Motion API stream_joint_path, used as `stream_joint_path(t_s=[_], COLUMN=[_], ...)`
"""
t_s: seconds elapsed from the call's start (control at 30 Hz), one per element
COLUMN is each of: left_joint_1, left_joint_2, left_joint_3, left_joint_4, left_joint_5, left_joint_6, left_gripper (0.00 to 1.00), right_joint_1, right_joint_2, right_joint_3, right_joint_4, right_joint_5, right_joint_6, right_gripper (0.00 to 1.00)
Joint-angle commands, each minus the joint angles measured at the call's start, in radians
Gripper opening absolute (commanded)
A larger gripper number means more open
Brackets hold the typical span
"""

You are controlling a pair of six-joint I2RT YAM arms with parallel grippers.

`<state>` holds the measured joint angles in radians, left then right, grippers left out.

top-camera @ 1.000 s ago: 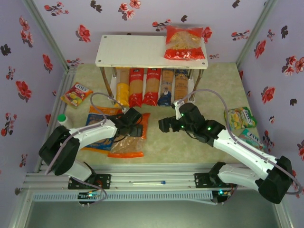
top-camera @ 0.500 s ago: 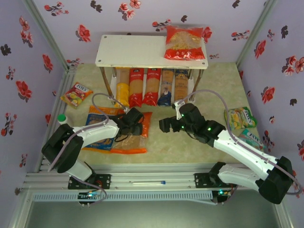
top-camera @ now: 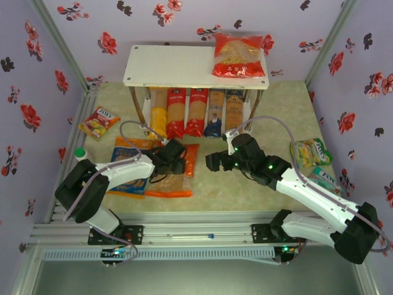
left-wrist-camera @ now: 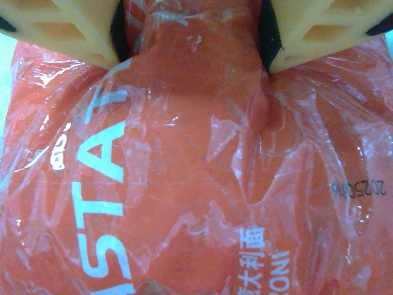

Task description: Place and organize the pasta boxes and bags onto the shelf

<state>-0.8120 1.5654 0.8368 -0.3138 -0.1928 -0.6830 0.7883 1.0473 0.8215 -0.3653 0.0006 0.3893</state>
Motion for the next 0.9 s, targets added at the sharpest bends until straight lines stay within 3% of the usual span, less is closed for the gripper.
stream_joint_path(t_s=[0.0, 0.57, 0.67, 0.73, 0.8, 0.87], left_joint_1=[-0.021, -0.028, -0.031, -0.039, -0.044, -0.044], left_joint_2=[0.109, 0.086, 0.085, 0.073, 0.05, 0.025], left_joint_3=[-0.086, -0.088, -0.091, -0.096, -0.103, -0.111], left_joint_4=[-0.123, -0.098, -0.097, -0.098, -0.097, -0.093], left_joint_5=[0.208, 0.191, 0.185, 0.169, 0.148, 0.135], left_joint_6=[-0.021, 0.0, -0.003, -0.004, -0.002, 0.003], left_gripper=[0.0, 0.01, 0.22, 0.27, 0.26, 0.14], right_joint_1=[-0.001, -0.002, -0.002, -0.002, -0.003, -0.003], right_joint_2=[-0.001, -0.027, -0.028, -0.029, -0.031, -0.029], right_joint_3=[0.008, -0.002, -0.002, 0.0, -0.001, -0.001], right_joint_4=[-0.016, -0.027, -0.032, -0.035, -0.034, -0.035], right_joint_5=[0.025, 0.047, 0.052, 0.056, 0.059, 0.064], right_joint_6=[-0.008, -0.002, -0.001, 0.0, 0.002, 0.006], right_gripper=[0.96, 0.96, 0.96, 0.96, 0.96, 0.96])
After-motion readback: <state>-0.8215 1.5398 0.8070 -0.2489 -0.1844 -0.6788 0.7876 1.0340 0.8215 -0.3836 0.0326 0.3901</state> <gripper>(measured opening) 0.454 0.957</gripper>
